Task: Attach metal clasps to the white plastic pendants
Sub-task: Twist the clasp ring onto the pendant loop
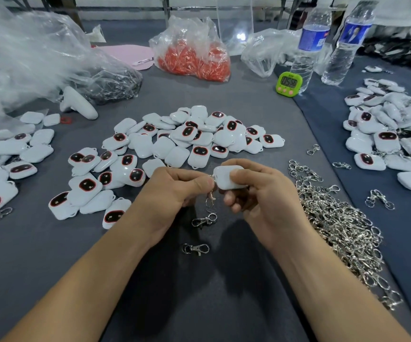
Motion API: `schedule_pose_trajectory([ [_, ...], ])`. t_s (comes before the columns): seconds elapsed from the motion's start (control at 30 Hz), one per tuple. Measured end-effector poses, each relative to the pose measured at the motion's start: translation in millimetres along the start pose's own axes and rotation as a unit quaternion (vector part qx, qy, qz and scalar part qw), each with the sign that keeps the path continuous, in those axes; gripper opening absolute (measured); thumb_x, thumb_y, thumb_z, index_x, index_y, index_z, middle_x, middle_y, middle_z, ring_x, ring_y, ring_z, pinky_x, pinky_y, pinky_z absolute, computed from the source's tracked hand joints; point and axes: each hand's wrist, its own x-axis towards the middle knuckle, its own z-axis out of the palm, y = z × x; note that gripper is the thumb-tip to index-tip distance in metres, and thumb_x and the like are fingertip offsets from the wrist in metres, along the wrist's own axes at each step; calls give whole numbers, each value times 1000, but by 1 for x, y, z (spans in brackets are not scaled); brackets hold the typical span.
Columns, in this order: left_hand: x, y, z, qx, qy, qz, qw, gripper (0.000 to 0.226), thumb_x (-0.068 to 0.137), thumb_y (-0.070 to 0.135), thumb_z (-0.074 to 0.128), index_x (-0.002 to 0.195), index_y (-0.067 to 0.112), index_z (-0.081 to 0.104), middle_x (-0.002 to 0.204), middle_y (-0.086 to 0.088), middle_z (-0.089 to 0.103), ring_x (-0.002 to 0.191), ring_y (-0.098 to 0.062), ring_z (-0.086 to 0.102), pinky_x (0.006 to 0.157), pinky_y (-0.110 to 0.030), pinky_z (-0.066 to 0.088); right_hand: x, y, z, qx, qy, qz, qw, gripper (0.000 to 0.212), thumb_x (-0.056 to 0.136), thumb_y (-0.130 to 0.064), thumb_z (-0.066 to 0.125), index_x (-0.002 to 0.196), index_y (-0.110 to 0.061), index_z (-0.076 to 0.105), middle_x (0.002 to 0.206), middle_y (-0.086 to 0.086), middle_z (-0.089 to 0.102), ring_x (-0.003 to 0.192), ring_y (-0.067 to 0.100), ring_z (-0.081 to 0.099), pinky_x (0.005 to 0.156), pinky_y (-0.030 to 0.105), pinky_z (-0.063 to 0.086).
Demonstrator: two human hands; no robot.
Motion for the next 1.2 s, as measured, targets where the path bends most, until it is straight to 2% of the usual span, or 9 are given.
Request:
schedule_pose_trajectory([
  [0.13, 1, 1, -4, 230, 41, 110, 966, 14, 82, 14, 79, 71, 22, 79, 64, 11, 71, 63, -9, 63, 67, -22, 48, 0, 4, -2, -29, 22, -40, 999, 21, 89, 10, 53, 90, -2, 71, 68, 16, 67, 40, 20, 53, 38, 22, 39],
  [0.33, -2, -1, 3, 602, 80, 329, 723, 23, 80, 15, 79, 61, 13, 67, 56, -1, 51, 59, -17, 39, 62, -29, 27, 3, 11, 2, -165, 68, -93, 980, 21, 84, 8, 61, 87, -8, 74, 67, 14, 67, 42, 22, 55, 40, 27, 45],
  [0.4, -2, -5, 5, 581, 104, 328, 737, 20, 82, 18, 77, 64, 14, 68, 58, 0, 53, 60, -16, 39, 61, -31, 28, 4, 7, 0, -117, 63, -64, 989, 22, 88, 8, 57, 86, -8, 73, 67, 13, 67, 40, 21, 54, 39, 23, 43],
  [0.53, -3, -9, 9, 245, 107, 145, 953, 10, 84, 26, 77, 84, 36, 77, 68, 10, 72, 64, -7, 62, 61, -19, 48, 5, -2, -2, -17, 24, 11, 1000, 38, 91, 5, 50, 72, -12, 79, 63, 12, 66, 41, 14, 53, 37, 20, 37],
  [0.63, 0, -12, 11, 110, 76, 69, 989, 12, 87, 21, 76, 83, 31, 81, 66, 16, 70, 60, 5, 59, 60, -8, 43, 5, -3, -3, 17, 14, 41, 999, 46, 93, 1, 49, 65, -18, 81, 62, 9, 67, 41, 11, 52, 38, 17, 36],
  [0.87, 0, -6, 9, 181, 72, 121, 973, 13, 83, 18, 77, 77, 29, 82, 67, 4, 72, 61, -6, 60, 62, -19, 48, 5, 3, -1, -10, 38, -2, 999, 30, 92, 2, 54, 78, -12, 76, 64, 11, 67, 40, 14, 50, 37, 20, 34],
  [1.07, -5, -4, 9, 598, 66, 299, 741, 23, 77, 14, 72, 56, 10, 64, 56, -6, 54, 56, -27, 50, 59, -32, 33, -3, 18, 7, -340, 99, -210, 911, 17, 85, -9, 67, 86, -25, 73, 62, 5, 68, 50, 29, 59, 46, 36, 51],
  [1.13, -5, -6, 9, 597, 85, 294, 741, 24, 80, 13, 76, 59, 11, 64, 57, -5, 53, 57, -22, 45, 62, -30, 29, -1, 17, 7, -289, 98, -191, 933, 20, 85, -3, 63, 85, -20, 73, 60, 7, 67, 45, 24, 56, 43, 31, 45],
  [1.2, -6, -9, 9, 519, 105, 273, 803, 23, 85, 21, 72, 64, 15, 67, 59, 2, 55, 61, -17, 46, 61, -29, 31, 1, 9, 6, -164, 83, -127, 975, 24, 88, 5, 57, 83, -13, 73, 62, 11, 67, 41, 19, 53, 40, 25, 39],
])
